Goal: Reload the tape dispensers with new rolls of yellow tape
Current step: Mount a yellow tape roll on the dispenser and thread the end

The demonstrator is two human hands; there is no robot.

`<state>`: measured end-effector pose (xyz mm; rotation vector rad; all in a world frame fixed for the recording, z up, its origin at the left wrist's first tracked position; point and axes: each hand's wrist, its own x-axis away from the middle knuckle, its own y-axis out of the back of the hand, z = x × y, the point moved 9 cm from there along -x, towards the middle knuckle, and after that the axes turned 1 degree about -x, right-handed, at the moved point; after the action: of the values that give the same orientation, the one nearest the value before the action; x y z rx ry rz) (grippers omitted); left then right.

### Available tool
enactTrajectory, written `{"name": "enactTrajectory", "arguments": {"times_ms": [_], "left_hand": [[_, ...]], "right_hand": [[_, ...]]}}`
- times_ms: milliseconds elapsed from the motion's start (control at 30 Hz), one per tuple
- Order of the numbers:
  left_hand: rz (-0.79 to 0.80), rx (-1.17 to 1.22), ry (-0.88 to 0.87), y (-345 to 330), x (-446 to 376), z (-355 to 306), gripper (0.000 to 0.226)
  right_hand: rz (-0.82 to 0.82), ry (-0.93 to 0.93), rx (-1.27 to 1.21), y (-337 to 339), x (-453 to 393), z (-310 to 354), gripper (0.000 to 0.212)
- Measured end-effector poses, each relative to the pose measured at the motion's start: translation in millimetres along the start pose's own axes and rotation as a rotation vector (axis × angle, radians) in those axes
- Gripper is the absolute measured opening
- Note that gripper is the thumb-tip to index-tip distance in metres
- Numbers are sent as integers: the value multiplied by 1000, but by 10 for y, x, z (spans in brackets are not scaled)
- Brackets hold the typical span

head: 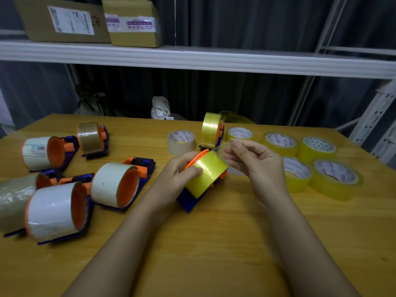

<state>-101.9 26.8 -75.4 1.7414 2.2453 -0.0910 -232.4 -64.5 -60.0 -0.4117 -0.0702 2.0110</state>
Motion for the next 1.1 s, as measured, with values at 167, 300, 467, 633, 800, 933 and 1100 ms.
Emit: {"name": "enactTrajectory", "arguments": {"times_ms": [167,300,467,633,800,933,1100], "left_hand": [[-34,-18,20,44,3,39,25],[-27,-16,35,23,-1,55,28],[-55,-7,62,55,-12,82,25],[-23,41,48,-16,10,30,25],[3,95,15,-102,19,-55,32],[13,99,28,-127,14,-56,33],[22,77,45,-137,8,-4,31]], "right_hand": [[60,40,1,-87,19,32,11],[87,71,36,-131,27,39,13],[101,69,16,-152,36,2,15],[70,101,-3,-117,39,54,15],[114,157,61,-170,63,114,42],[157,213,83,-219,86,130,38],[212,231,88,-242,75,113,49]]}}
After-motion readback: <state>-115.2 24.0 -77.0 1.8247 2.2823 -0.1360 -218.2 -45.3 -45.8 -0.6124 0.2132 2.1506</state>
